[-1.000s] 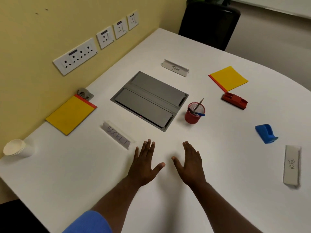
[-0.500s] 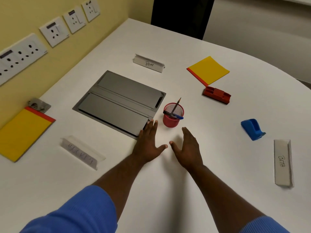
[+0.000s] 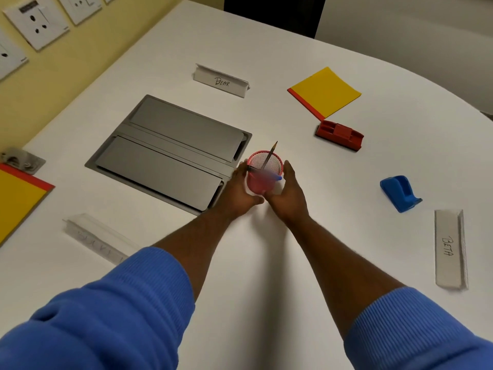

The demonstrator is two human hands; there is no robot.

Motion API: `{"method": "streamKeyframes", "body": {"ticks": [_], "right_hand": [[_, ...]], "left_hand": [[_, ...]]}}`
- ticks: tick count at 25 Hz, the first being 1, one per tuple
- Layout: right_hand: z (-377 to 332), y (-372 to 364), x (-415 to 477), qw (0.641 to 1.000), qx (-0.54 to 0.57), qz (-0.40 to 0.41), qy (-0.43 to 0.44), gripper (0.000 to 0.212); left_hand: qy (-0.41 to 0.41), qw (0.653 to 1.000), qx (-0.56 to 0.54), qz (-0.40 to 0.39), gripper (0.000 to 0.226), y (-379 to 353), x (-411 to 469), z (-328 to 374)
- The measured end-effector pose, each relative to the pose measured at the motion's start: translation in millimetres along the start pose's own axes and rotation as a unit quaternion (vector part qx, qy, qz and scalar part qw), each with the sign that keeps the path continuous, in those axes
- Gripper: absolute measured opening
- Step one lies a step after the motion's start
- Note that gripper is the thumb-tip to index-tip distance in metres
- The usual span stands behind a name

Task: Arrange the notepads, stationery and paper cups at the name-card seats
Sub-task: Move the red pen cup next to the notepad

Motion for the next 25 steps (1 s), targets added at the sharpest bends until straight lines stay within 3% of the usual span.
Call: {"method": "streamKeyframes", "body": {"ticks": [4, 13, 18, 21, 25], "right_hand": [[-5, -3, -13, 0.999, 0.034, 0.000, 0.004, 0.093], [-29, -8, -101, 0.998, 0.033, 0.022, 0.046, 0.079], [-52, -24, -153, 0.997, 0.042, 0.000, 0.072, 0.081], [-73, -33, -185, 0.994, 0.040, -0.016, 0.100, 0.077], [-100, -50, -222, 0.991, 0.032, -0.062, 0.118, 0.091]], "left_hand": [[-0.001, 0.998, -0.057, 0.026, 0.085, -3, -11, 10], [0.014, 0.983, -0.159, 0.086, 0.072, 12, -99, 41], [0.007, 0.988, -0.049, 0.147, 0.076, 43, -151, 53], [0.005, 0.986, -0.044, 0.158, 0.074, 70, -184, 60], [-0.014, 0.984, -0.020, 0.179, 0.078, 98, -227, 62]]}}
Point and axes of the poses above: each hand's wrist, its own x-axis towards the middle knuckle, its own y-axis out of the back of the hand, z = x × y, the point moved 1 cm from there along x, towards the middle knuckle, and after that the axes turned 9 degrees about -y, right-handed, at the moved point
